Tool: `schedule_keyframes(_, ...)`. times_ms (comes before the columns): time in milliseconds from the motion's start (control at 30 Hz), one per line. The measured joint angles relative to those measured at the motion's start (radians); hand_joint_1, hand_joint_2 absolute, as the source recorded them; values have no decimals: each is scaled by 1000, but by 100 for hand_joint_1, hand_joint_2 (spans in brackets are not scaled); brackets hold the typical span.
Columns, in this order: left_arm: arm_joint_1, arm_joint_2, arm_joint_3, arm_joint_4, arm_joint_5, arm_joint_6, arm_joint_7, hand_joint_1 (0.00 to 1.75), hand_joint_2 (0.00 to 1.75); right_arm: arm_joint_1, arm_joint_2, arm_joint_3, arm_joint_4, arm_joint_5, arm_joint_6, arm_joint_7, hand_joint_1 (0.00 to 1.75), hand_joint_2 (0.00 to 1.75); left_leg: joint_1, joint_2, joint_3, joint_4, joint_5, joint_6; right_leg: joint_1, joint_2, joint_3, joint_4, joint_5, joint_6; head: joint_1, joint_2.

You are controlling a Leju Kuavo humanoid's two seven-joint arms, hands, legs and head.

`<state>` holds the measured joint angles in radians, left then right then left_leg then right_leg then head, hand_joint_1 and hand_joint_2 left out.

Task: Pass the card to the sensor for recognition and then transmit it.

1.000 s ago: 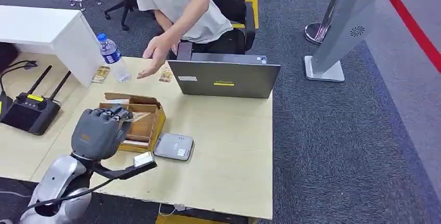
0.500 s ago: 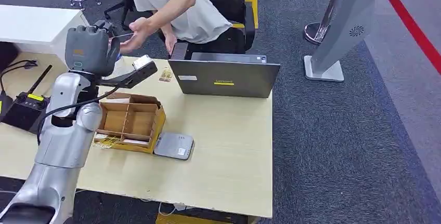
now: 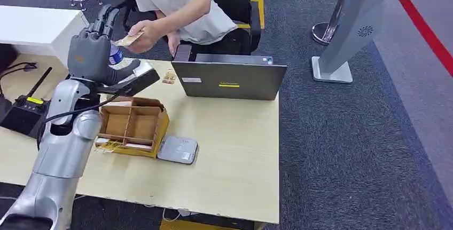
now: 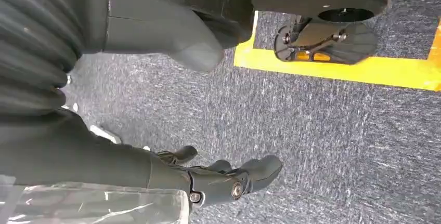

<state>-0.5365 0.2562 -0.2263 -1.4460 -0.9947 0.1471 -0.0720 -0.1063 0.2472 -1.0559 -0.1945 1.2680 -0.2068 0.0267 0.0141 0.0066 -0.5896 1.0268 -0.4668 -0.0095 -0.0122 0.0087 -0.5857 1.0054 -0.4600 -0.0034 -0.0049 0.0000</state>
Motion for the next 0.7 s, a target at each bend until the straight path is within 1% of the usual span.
schedule_keyframes(67, 75, 38, 22, -50, 52, 29, -37, 0, 0, 2, 0, 0, 0, 0, -3, -1, 0, 175, 0, 0, 0, 0, -1, -1, 0, 0, -1, 0, -1, 0, 0, 0)
schedule_keyframes(133, 152, 76, 71, -96, 141, 40, -85, 0, 0, 3, 0, 0, 0, 3, -5, 2, 0, 175, 0, 0, 0, 0, -1, -1, 0, 1, -1, 0, -2, -1, 1, 0)
schedule_keyframes(200, 227, 109, 151, -130, 258, 32, -148, 0, 0, 3, 0, 0, 0, 3, -9, -1, 0, 175, 0, 1, 0, -1, -2, -2, 0, 1, -1, 0, -3, -2, 0, 0)
schedule_keyframes(233, 263, 126, 199, -140, 329, 17, -182, 0, 0, 4, 0, 0, 0, 3, -10, -5, 0, 175, 1, 1, 0, -1, -2, -2, 0, 1, -1, 1, -3, -2, 1, 0)
schedule_keyframes(267, 303, 141, 263, -149, 424, -12, -226, 0, 0, 4, 0, 0, 0, 3, -10, -8, 0, 175, 1, 2, 1, -1, -2, -2, 0, 2, -1, 1, -3, -2, 0, 0)
schedule_keyframes(300, 343, 154, 317, -150, 507, -47, -257, 0, 0, 5, 0, 0, 0, 3, -11, -11, 0, 175, 1, 3, 1, -1, -2, -3, 0, 3, -1, 1, -3, -3, 0, 0)
schedule_keyframes(333, 381, 169, 394, -150, 627, -114, -289, 0, 0, 6, 0, 0, 0, 2, -11, -18, 0, 175, 1, 3, 0, -1, -2, -3, 1, 3, -2, 1, -3, -3, 0, 0)
schedule_keyframes(367, 414, 181, 470, -144, 721, -177, -320, 0, 0, 7, 0, 0, 0, 2, -10, -20, 0, 175, 2, 4, 1, -1, -3, -3, 2, 4, -2, 1, -4, -3, 0, 0)
schedule_keyframes(400, 438, 193, 545, -127, 798, -231, -340, 0, 0, 8, 0, -1, 0, 2, -9, -24, 0, 175, 4, 4, 0, -1, -3, -4, 3, 3, -2, 1, -4, -3, 1, 0)
schedule_keyframes(433, 454, 204, 617, -102, 870, -279, -341, 0, 0, 8, 0, -1, 0, 2, -9, -27, 0, 175, 4, 4, -1, -1, -3, -4, 4, 3, -2, 1, -4, -4, 1, 0)
schedule_keyframes(467, 469, 217, 700, -57, 943, -335, -342, 0, 0, 8, -1, -1, 0, 2, -9, -27, 0, 175, 5, 4, 0, -1, -4, -5, 4, 3, -2, 1, -5, -5, 1, 0)
schedule_keyframes(533, 477, 247, 847, 66, 1034, -431, -332, 0, 0, 9, -1, -2, 0, 2, -10, -27, 0, 175, 6, 4, 0, -2, -5, -6, 6, 3, -1, 1, -6, -6, 1, 0)
schedule_keyframes(567, 481, 273, 930, 162, 1072, -479, -329, 0, 0, 9, -1, -2, 0, 2, -10, -26, 0, 175, 7, 5, 0, -2, -5, -7, 6, 4, 0, 1, -6, -7, 2, 0)
schedule_keyframes(600, 484, 303, 1004, 261, 1097, -510, -334, 0, 0, 10, -1, -2, 0, 2, -10, -26, 0, 175, 7, 7, 1, -2, -7, -9, 7, 6, 0, 1, -6, -8, 2, 0)
schedule_keyframes(633, 486, 322, 1083, 375, 1106, -515, -344, 0, 0, 10, -2, -2, 0, 2, -11, -25, 0, 175, 7, 9, 3, -2, -7, -9, 7, 8, -1, 1, -6, -8, 0, 0)
schedule_keyframes(667, 488, 337, 1146, 475, 1102, -512, -368, 0, 0, 11, -3, -2, 0, 2, -11, -25, 0, 175, 7, 9, 4, -2, -7, -9, 7, 8, -1, 1, -7, -8, -1, 0)
schedule_keyframes(700, 493, 345, 1190, 549, 1094, -511, -391, 0, 0, 11, -3, -2, 0, 2, -11, -25, 0, 175, 7, 8, 3, -2, -7, -9, 7, 7, -1, 1, -7, -9, -3, 0)
